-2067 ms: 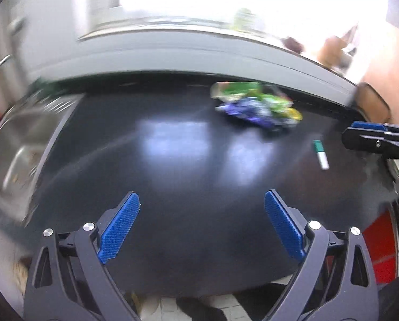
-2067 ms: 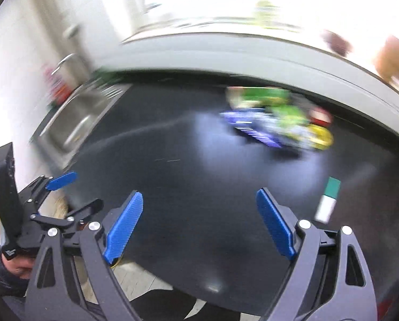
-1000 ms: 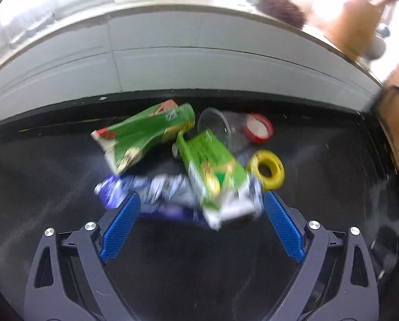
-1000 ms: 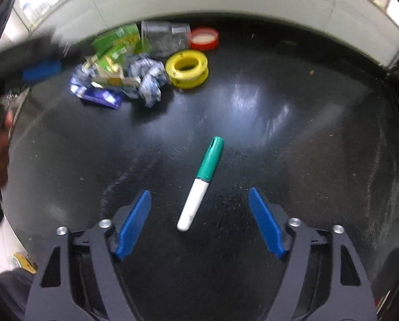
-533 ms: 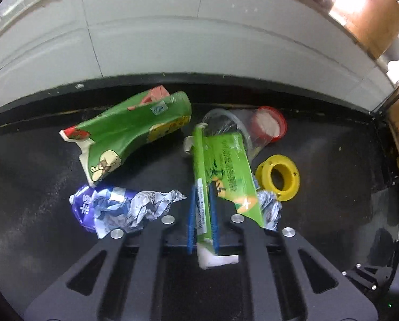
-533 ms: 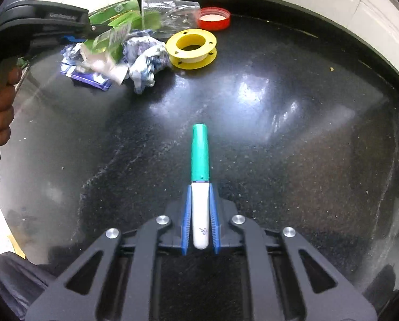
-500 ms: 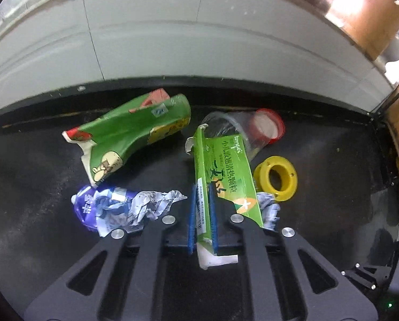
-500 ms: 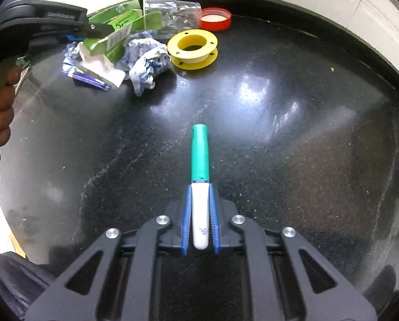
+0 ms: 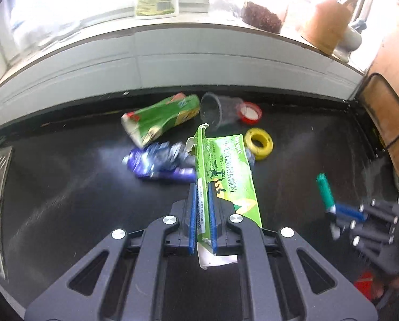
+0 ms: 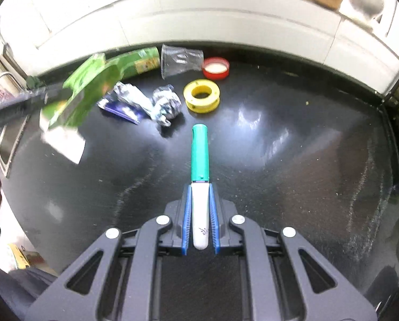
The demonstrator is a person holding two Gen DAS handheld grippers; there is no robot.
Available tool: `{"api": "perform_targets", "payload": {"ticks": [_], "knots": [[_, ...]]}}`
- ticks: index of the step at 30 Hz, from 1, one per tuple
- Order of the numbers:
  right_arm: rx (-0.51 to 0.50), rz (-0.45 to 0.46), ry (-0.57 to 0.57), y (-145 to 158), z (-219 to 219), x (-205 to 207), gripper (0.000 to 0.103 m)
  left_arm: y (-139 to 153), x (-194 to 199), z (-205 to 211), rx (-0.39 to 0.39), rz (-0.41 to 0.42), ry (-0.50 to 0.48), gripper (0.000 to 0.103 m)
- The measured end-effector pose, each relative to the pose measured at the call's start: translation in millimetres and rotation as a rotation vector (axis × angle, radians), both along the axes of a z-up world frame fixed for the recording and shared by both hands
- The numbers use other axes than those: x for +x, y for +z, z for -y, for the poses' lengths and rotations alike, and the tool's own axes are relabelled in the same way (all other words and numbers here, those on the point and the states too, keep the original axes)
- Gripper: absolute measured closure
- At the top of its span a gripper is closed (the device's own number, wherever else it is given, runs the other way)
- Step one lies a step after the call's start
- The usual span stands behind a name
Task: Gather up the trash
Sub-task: 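Carry the carton and marker to the bin and open both tools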
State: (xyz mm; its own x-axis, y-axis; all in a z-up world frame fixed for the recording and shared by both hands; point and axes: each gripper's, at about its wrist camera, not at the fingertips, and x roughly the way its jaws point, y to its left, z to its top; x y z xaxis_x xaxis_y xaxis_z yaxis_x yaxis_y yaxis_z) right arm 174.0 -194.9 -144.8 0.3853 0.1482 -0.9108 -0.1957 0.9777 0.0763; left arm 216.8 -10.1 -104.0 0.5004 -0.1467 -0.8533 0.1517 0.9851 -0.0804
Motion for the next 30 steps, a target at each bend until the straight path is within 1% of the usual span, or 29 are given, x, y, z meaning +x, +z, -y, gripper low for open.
{"api": "perform_targets", "payload": {"ticks": [3, 10, 14, 22, 25, 26, 28, 30], "knots": [[0.006, 0.018, 0.005, 9.2, -7.4, -8.8, 0.089, 2.9, -32.6, -7.1, 0.026, 0.008, -0.007, 0.095], [0.007, 0.028, 0.021, 22.8, -30.2, -38.6, 0.089, -2.3, -86.2, -32.4, 0.032, -0.014, -0.001, 0.095], [0.000, 0.030, 0.033, 26.2, -42.9, -48.9, 0.089, -2.0, -104.9, -45.1, 0.042, -0.009, 0.009, 0.095], [0.008, 0.067, 0.082, 47.9, -74.8, -60.0, 0.089, 8.1, -129.8, -74.0, 0.046, 0.029, 0.057, 0.095], [0.029, 0.085, 0.140, 61.3, -101.9, -57.3, 0.089, 16.7, -144.6, -95.0, 0.035, 0.065, 0.098, 0.095], [0.040, 0.091, 0.163, 66.2, -113.1, -56.1, 0.089, 20.3, -153.5, -108.1, 0.025, 0.078, 0.130, 0.095], [0.063, 0.103, 0.229, 78.0, -144.2, -54.0, 0.089, 24.0, -168.4, -129.0, 0.027, 0.091, 0.185, 0.095], [0.083, 0.110, 0.305, 82.3, -180.2, -56.5, 0.089, 25.5, -183.7, -149.5, 0.038, 0.101, 0.239, 0.095]]}}
